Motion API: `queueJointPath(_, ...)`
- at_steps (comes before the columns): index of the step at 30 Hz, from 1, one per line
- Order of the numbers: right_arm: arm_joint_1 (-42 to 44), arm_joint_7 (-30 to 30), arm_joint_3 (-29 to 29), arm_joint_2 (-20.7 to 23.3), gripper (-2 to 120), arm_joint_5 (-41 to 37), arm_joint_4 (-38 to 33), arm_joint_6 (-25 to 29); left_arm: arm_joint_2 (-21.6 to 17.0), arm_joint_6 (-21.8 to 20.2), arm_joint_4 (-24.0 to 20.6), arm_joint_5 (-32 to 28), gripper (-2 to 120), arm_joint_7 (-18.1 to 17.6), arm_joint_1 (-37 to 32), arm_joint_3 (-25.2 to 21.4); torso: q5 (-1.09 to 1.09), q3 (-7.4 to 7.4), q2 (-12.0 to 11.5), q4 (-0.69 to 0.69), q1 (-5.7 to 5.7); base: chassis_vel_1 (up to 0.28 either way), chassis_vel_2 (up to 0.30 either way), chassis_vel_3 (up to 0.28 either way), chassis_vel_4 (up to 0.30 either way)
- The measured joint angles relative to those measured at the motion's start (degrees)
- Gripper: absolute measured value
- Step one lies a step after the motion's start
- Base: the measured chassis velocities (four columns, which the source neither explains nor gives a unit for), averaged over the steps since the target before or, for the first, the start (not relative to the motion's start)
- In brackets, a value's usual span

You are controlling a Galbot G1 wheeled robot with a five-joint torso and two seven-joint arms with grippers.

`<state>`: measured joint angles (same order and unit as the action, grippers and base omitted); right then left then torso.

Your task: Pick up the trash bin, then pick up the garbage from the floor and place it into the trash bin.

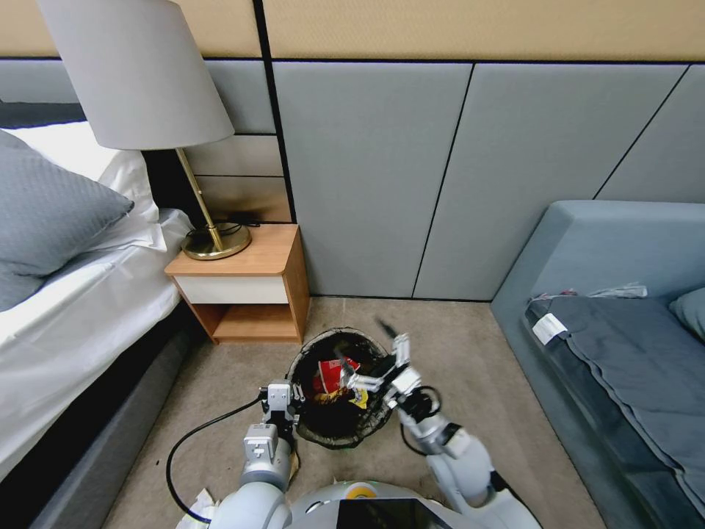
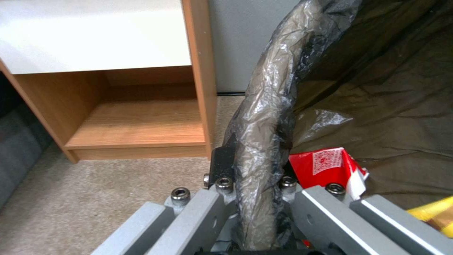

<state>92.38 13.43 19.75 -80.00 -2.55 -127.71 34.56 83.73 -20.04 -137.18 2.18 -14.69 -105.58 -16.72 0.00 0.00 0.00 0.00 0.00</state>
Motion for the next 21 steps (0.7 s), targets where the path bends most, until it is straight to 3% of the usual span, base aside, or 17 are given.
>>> queueJointPath(8, 2.6, 1.0, 5.7, -5.0, 100, -1.3, 1.7, 4.2, 0.1, 0.2, -0.1, -0.5, 0, 0.0, -0.3, -1.1, 0.0, 0.0, 0.0, 0.0, 0.0, 0.0, 0.0, 0.0, 0.0)
queueJointPath(16, 4.7, -6.4, 7.2, -6.9, 100, 0.4, 4.8, 3.6, -0.3, 0.5, -0.3, -0.6, 0, 0.0, -0.8, -1.1, 0.0, 0.0, 0.0, 0.0, 0.0, 0.0, 0.0, 0.0, 0.0)
queueJointPath(21, 5.8, -12.0, 7.3, -6.2, 100, 1.5, 5.5, -0.2, -0.4, 0.5, 0.0, -0.7, 0, 0.0, -0.5, -1.1, 0.0, 0.0, 0.0, 0.0, 0.0, 0.0, 0.0, 0.0, 0.0)
